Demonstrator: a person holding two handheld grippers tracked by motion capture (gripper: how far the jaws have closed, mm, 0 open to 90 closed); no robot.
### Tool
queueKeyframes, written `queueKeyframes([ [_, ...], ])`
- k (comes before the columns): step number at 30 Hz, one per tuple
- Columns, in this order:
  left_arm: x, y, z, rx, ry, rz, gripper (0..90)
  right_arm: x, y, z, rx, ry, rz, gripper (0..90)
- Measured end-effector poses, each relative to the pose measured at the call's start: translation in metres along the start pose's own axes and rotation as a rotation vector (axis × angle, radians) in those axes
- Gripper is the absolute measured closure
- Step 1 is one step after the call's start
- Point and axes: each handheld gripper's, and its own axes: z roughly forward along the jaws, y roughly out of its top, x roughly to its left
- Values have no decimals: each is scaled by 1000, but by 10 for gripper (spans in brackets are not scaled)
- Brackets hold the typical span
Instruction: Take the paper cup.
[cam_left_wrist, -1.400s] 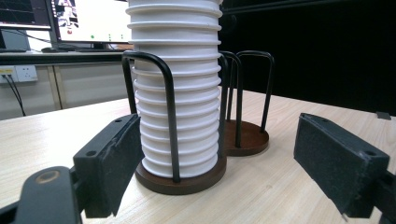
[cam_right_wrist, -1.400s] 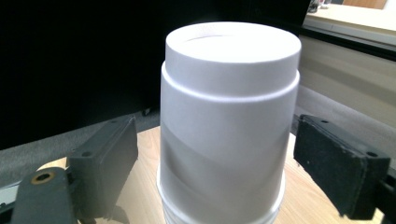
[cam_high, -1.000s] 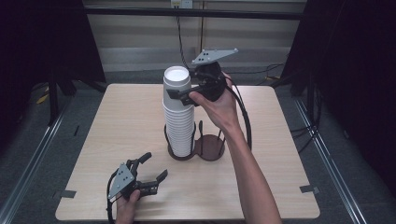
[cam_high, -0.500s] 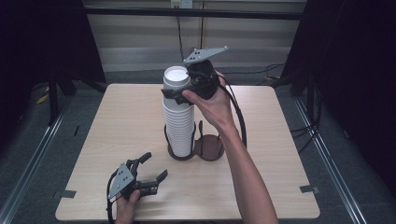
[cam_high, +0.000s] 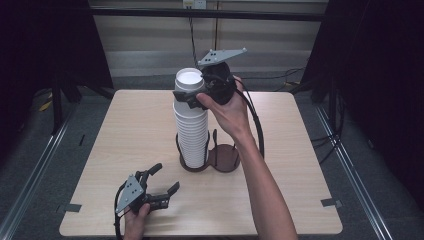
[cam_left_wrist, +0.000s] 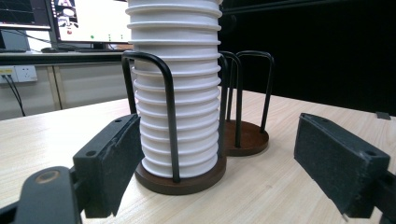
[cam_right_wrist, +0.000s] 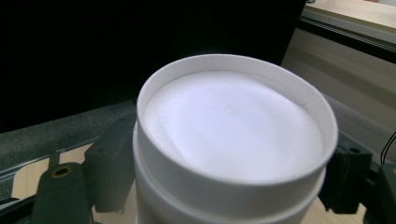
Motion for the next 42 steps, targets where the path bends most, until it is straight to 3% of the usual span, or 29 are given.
queueKeyframes([
  [12,0,0,0,0,0,-1,154,-2,5,-10,-76,1,33,204],
  [24,0,0,0,-1,-1,-1,154,-1,10,-22,-165,-23,19,207],
  [42,0,0,0,-1,1,-2,154,0,13,-36,-288,-2,37,211],
])
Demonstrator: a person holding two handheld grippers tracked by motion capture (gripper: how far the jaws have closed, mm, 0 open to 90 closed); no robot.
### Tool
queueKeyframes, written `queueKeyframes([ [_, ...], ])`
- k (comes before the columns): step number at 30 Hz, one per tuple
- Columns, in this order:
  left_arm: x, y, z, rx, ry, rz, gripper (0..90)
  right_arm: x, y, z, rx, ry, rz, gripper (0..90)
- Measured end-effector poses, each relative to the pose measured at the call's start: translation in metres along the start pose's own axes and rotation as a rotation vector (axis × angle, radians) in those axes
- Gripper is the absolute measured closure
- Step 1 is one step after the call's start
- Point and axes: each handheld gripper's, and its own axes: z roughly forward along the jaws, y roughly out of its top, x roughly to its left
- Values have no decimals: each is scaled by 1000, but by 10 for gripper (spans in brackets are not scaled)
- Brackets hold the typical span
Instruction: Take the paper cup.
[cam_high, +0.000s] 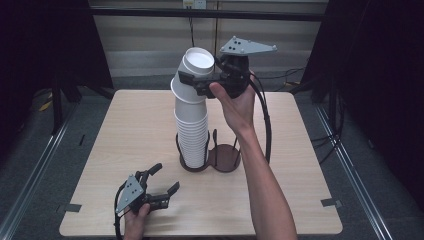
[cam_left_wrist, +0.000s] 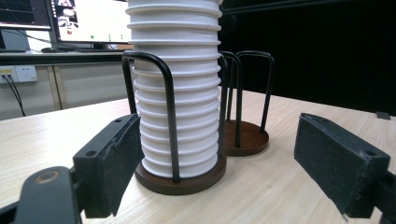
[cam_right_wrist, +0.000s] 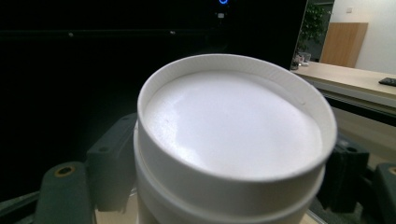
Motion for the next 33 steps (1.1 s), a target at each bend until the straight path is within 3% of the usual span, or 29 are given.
queueKeyframes([
  [6,0,0,0,1,0,5,154,0,3,-9,-44,2,0,213],
  [10,-1,0,0,-1,-2,-16,154,-1,4,-13,-62,7,6,213],
  [11,0,0,0,1,-1,1,154,-1,5,-13,-66,6,5,213],
  [16,0,0,0,1,-1,3,154,0,9,-19,-89,9,1,214],
  [33,0,0,0,-7,-13,4,147,-7,9,-52,-103,-22,12,214],
])
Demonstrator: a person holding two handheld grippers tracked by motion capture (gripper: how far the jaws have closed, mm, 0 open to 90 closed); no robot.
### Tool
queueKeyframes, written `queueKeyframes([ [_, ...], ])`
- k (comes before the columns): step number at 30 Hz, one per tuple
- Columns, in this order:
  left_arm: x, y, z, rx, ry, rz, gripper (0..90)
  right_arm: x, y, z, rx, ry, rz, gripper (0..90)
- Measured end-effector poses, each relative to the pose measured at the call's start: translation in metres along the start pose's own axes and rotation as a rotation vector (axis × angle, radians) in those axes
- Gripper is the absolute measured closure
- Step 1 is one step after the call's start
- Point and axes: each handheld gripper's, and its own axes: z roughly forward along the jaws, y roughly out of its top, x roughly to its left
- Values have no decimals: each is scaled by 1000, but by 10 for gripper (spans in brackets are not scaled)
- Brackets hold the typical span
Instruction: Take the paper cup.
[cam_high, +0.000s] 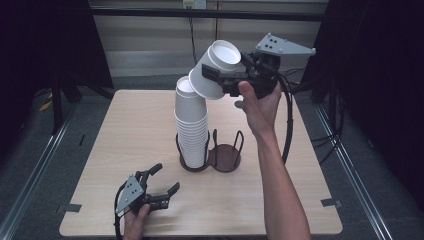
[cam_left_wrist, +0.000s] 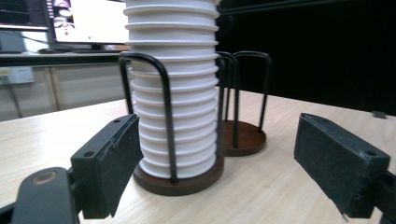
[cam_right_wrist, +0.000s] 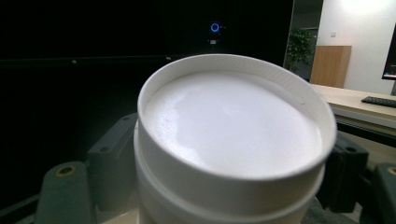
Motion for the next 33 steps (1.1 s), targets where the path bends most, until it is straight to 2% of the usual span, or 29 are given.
queueKeyframes([
  [12,0,0,0,1,-4,-9,151,-5,-9,-28,10,-33,-1,214],
  [13,0,0,0,2,-20,-8,151,-5,-11,-29,18,-36,-3,214],
  [16,1,1,1,20,-33,0,153,-2,-17,-33,37,-59,-9,214],
  [19,0,2,3,37,-44,-19,155,-1,-28,-38,54,-62,-9,214],
  [23,1,5,3,33,-54,-25,158,-2,-39,-44,72,-65,5,214],
  [24,0,5,3,29,-60,-43,158,-2,-42,-45,73,-64,10,214],
  [25,2,7,2,40,-55,-19,158,-1,-44,-46,80,-66,5,214],
  [27,0,8,3,39,-61,-35,158,0,-46,-47,82,-68,2,214],
  [33,-2,23,2,30,-87,-1,158,5,-62,-57,82,-58,10,215],
])
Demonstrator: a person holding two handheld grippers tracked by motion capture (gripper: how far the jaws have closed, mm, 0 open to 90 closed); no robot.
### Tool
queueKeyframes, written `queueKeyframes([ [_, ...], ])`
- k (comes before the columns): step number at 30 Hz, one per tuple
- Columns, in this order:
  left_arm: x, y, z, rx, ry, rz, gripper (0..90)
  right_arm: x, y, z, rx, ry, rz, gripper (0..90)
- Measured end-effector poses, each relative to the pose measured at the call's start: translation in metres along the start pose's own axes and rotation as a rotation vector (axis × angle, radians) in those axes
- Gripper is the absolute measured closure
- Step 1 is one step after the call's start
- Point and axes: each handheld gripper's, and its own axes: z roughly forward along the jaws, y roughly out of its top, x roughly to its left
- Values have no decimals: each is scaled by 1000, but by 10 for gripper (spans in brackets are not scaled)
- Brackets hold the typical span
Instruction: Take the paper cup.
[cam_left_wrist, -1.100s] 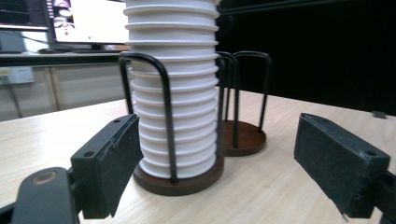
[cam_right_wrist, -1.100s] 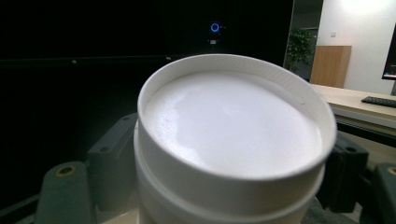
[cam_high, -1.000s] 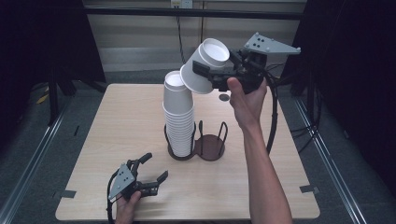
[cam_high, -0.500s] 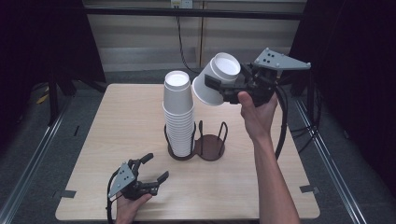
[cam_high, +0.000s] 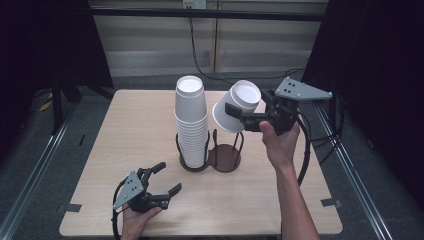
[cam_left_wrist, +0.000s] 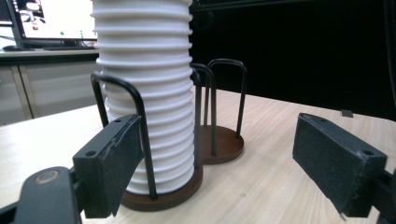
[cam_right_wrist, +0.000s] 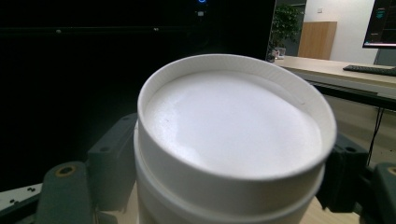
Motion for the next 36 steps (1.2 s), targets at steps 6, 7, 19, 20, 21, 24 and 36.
queueKeyframes([
  [6,-1,8,1,3,-16,17,158,4,-16,-1,16,9,10,215],
  [7,-1,9,1,2,-22,13,158,5,-19,-1,20,13,9,215],
  [19,-4,16,1,24,-49,8,174,21,-54,1,41,59,25,216],
  [20,-5,17,3,30,-52,17,173,23,-60,3,47,66,24,216],
  [21,-5,18,3,36,-58,23,168,24,-63,3,48,70,30,216],
  [24,-7,19,4,30,-75,23,164,26,-71,4,47,78,35,216],
  [36,-14,18,11,31,-119,21,159,40,-102,9,77,113,39,216],
])
